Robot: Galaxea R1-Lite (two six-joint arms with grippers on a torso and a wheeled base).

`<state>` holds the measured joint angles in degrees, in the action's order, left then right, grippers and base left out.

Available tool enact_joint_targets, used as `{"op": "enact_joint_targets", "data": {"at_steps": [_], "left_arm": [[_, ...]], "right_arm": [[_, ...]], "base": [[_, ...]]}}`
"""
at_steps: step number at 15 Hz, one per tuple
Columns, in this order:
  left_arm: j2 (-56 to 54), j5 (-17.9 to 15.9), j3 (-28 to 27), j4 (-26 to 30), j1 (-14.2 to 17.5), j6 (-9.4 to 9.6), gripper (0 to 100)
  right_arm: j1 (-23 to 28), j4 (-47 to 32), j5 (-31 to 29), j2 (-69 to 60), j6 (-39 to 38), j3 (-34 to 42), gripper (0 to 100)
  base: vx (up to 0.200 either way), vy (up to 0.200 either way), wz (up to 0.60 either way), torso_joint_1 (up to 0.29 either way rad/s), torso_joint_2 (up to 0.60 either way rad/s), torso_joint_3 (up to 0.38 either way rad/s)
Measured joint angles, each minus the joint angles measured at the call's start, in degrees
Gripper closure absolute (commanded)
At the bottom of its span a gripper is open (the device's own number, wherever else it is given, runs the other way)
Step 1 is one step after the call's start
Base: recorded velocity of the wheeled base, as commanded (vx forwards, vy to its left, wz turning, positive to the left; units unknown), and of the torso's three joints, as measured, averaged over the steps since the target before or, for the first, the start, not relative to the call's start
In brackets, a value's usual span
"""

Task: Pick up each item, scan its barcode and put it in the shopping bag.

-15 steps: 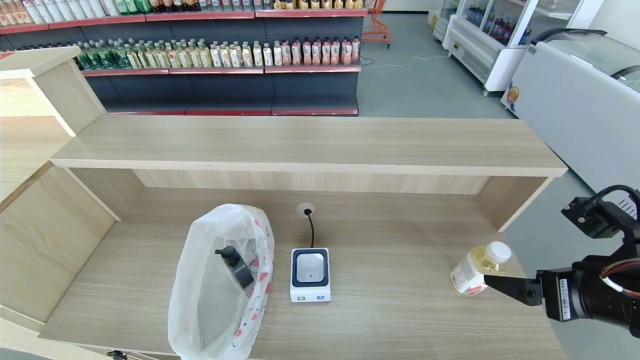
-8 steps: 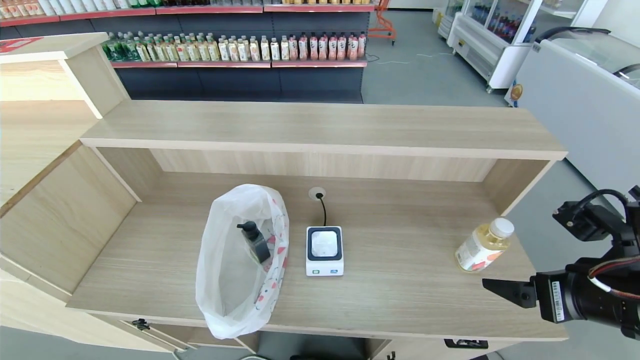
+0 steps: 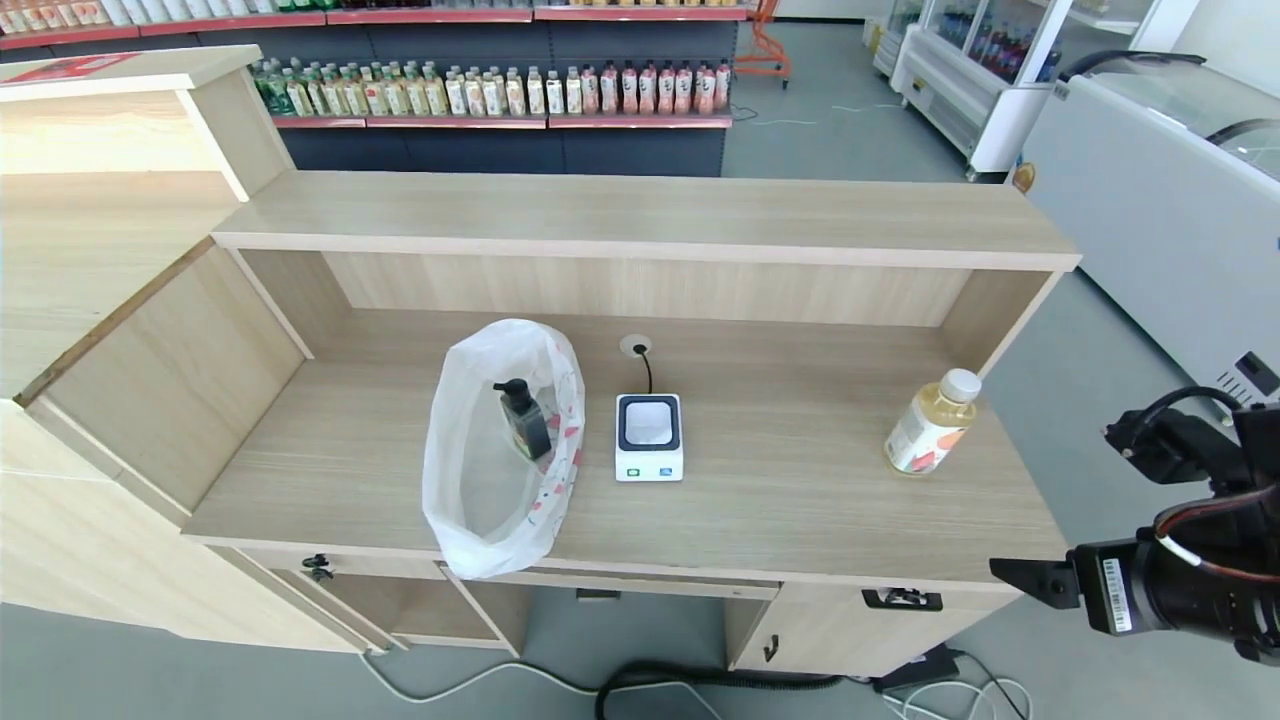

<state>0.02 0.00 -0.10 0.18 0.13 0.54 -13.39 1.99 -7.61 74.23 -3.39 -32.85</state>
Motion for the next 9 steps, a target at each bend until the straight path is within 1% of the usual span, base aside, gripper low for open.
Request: {"op": "enact_joint_targets", "data": {"at_steps": [2, 4, 6, 8, 9], "left_arm": [[0.0, 0.02, 0.0, 0.02, 0.02, 0.01, 0], [0.0, 0.05, 0.0, 0.0, 0.0, 0.09, 0], [0.0, 0.07, 0.0, 0.02, -0.04, 0.09, 0], [0.0, 0.02, 0.0, -0.02, 0.07, 0.15, 0], [0.0, 0.02, 0.0, 0.0, 0.0, 0.01, 0]], "right_arm": [[2.3, 1.78, -0.33, 0.52, 0.61, -0.02, 0], [3.39, 3.12, -0.49, 0.9, 1.45, 0.33, 0], [5.1, 4.3, -0.6, 1.12, 3.18, 1.22, 0], [7.63, 7.14, -0.87, 1.45, 5.5, 2.86, 0], [8.62, 8.05, -0.88, 1.49, 6.61, 3.78, 0]], "base": [[0.0, -0.2, 0.0, 0.012, 0.0, 0.007], [0.0, -0.2, 0.0, 0.01, 0.0, 0.002], [0.0, -0.2, 0.0, 0.0, 0.0, 0.007], [0.0, -0.2, 0.0, 0.015, 0.01, 0.002], [0.0, 0.0, 0.0, 0.0, 0.0, 0.0]]}}
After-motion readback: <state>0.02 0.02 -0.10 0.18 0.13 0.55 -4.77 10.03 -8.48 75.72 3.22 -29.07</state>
